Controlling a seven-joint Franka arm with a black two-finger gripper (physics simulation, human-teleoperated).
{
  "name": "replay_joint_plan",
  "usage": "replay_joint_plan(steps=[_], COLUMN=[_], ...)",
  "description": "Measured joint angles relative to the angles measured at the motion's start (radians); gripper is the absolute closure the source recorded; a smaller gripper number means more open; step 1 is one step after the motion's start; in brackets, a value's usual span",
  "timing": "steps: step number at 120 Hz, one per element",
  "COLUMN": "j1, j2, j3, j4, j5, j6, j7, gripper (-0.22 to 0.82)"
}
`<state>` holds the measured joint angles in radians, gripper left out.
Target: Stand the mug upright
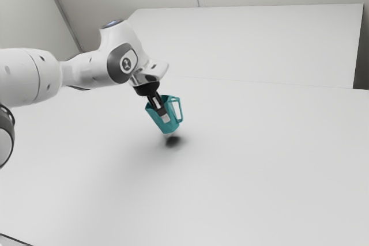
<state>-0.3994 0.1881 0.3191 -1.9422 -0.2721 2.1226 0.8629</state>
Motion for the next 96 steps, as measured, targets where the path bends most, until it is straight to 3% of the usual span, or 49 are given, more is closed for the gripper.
replay_joint_plan(steps=[54, 96], j1=[0.018, 0.065], j2=[0.161, 0.225], j3=[-0.069, -0.091], j4=[0.154, 0.171], j5=[0.270, 0.282], j6=[0.032, 0.084], j7=[-0.104, -0.148], gripper=[0.79, 0.79])
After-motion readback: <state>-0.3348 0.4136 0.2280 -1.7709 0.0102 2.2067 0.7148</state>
